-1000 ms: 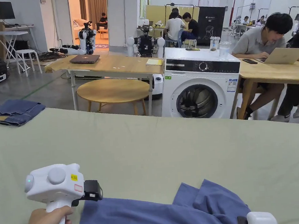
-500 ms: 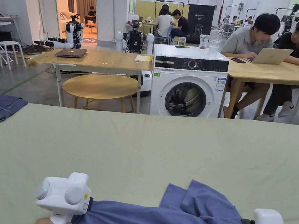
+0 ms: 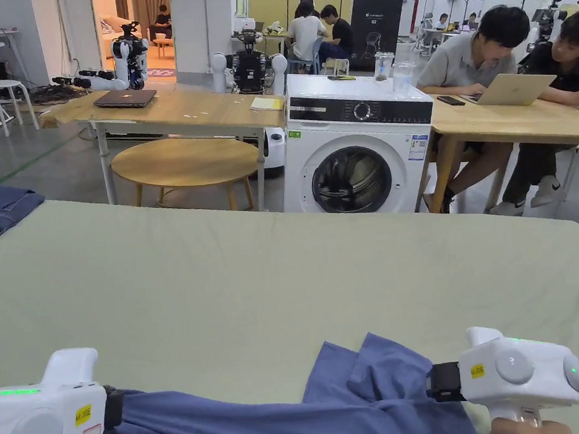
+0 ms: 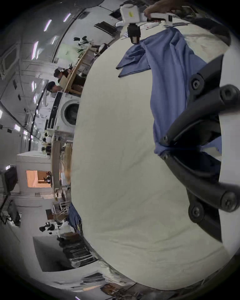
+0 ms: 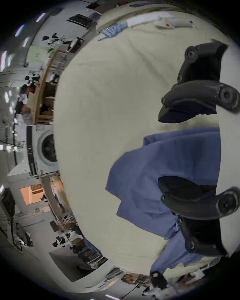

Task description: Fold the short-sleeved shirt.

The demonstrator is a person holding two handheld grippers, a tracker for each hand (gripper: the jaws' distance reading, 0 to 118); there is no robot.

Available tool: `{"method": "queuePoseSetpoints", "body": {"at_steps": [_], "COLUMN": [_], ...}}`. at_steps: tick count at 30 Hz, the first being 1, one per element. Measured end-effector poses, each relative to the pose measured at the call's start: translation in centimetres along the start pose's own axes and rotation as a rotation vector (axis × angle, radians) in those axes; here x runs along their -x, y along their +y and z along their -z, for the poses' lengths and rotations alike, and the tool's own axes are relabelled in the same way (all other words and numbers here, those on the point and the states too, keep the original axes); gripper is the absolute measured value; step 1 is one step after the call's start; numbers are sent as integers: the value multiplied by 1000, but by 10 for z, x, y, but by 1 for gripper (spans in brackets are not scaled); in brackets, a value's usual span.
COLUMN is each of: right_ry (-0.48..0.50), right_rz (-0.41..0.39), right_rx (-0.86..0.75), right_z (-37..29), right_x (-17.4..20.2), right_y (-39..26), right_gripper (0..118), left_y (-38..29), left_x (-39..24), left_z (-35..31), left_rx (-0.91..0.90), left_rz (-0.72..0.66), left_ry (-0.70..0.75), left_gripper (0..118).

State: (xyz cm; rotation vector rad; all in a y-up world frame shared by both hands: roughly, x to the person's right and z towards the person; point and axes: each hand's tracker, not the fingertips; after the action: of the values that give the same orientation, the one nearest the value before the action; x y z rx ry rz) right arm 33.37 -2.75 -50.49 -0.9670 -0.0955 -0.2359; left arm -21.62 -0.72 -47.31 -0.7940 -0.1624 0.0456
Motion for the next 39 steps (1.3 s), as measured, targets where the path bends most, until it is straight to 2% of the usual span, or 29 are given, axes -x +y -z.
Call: {"method": "queuePoseSetpoints", "body": {"at_steps": [1, 2, 4, 5, 6, 7, 8, 11, 16, 23, 27, 33, 39], "right_ry": [16, 35, 11, -7, 14, 35, 13, 19, 28, 42, 32, -40, -75], "right_rz": [0, -2, -56, -71, -64, -54, -53, -111, -109, -127, -168, -250, -267], "right_rx": [22, 60, 107, 70, 38, 20, 2, -62, -215, -380, -462, -609, -683], "right_z": [6, 13, 24, 23, 19, 14, 7, -19, -81, -179, -221, -252, -258], "right_x": [0, 1, 5, 8, 8, 12, 15, 17, 17, 38, 55, 79, 99], "right_y": [-1, -2, -9, -13, -14, -18, -20, -20, -4, 29, 47, 63, 85], "right_gripper": [69, 63, 27, 13, 7, 6, 5, 5, 5, 5, 5, 5, 5], "left_y": [-2, -4, -8, -9, -9, -9, -8, 1, 32, 101, 141, 180, 212], "left_x": [-1, -1, -1, -1, -1, -1, 0, 0, 0, -4, -8, -9, -5], "left_z": [-1, -1, 1, 2, 2, 1, -1, -10, -40, -115, -161, -190, -185], "left_rx": [4, 9, 23, 26, 28, 30, 27, 4, -80, -253, -338, -403, -430], "left_rz": [1, 5, 6, 5, 2, -1, -3, -8, -7, 2, 22, 31, 37], "left_ry": [-1, -1, 3, 1, 2, 3, 0, -2, -11, -12, 3, 31, 75], "left_gripper": [0, 0, 0, 0, 0, 0, 0, 0, 0, 0, 0, 0, 0]}}
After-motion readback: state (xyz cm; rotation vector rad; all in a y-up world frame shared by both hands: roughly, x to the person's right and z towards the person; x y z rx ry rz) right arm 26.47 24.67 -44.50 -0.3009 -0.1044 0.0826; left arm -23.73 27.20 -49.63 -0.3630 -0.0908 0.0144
